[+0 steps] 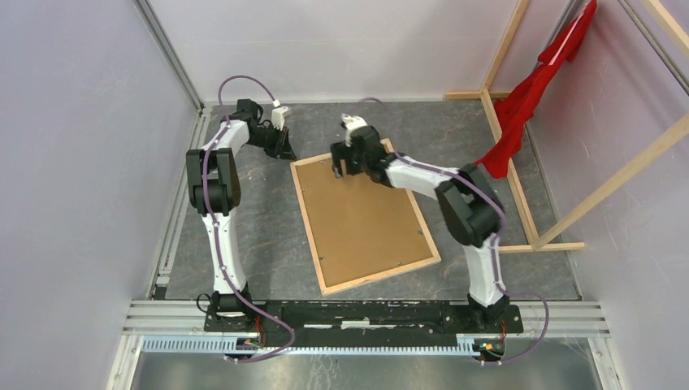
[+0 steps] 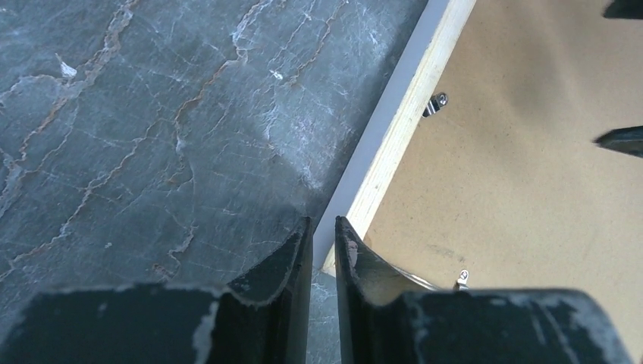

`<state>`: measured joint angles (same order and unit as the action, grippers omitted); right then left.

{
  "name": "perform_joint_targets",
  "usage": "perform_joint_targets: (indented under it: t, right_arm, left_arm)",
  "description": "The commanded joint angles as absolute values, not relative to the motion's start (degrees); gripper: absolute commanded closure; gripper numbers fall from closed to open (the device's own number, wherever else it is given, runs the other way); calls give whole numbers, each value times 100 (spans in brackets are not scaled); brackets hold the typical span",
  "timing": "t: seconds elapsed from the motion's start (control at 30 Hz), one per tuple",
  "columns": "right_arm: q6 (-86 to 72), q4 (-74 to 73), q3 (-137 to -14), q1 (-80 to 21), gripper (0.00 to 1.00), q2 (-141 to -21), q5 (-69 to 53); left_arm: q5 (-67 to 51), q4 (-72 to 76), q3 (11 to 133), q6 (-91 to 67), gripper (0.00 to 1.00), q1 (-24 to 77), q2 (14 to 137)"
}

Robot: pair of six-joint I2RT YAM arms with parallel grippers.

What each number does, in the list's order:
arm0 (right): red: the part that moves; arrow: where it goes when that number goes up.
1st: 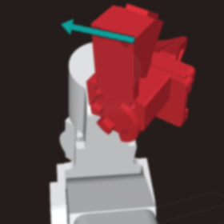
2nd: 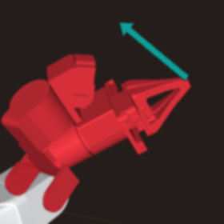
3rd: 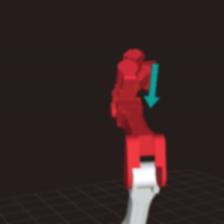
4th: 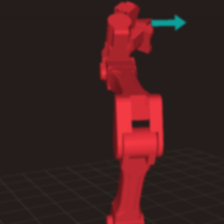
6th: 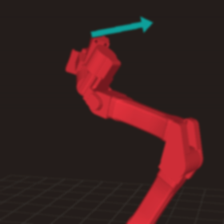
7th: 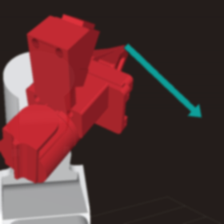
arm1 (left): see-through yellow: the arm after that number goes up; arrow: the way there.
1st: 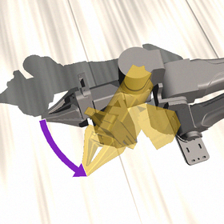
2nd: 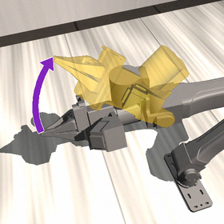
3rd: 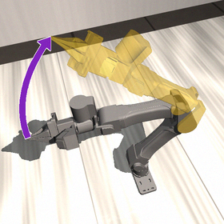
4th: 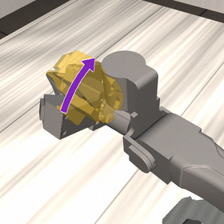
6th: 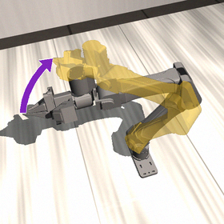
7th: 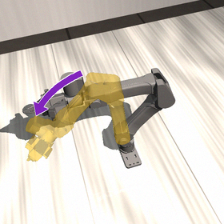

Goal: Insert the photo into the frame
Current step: Adjust the photo frame at the center of the board.

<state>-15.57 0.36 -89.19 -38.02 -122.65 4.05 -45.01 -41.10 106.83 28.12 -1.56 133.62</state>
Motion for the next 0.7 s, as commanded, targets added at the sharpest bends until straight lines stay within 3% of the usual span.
perform_joint_targets:
  t: [0.0, 0.1, 0.3, 0.53, 0.67]
  right_arm:
    - [-2778, 505, -6670, -3159, 12, -10194, -238]
    - [-2835, 501, -5290, -2864, 10, -8800, -759]
    - [-2622, -1207, -4070, -2852, 11, -7003, -1955]
    - [-3346, -1526, -2740, -2863, 17, -5556, -3630]
    - [-2991, -2207, -2351, -2857, 17, -5426, -3806]
  left_arm:
    - [-4500, -4254, 10537, 3282, 76, -222, 13413]
    - [-4526, -4278, 10563, 3313, 77, -252, 13444]
    - [-4509, -4311, 10743, 3319, 74, -286, 13497]
    - [-4570, -4140, 10908, 3004, 71, -264, 13632]
    - [-4575, -4123, 10891, 2986, 71, -226, 13667]
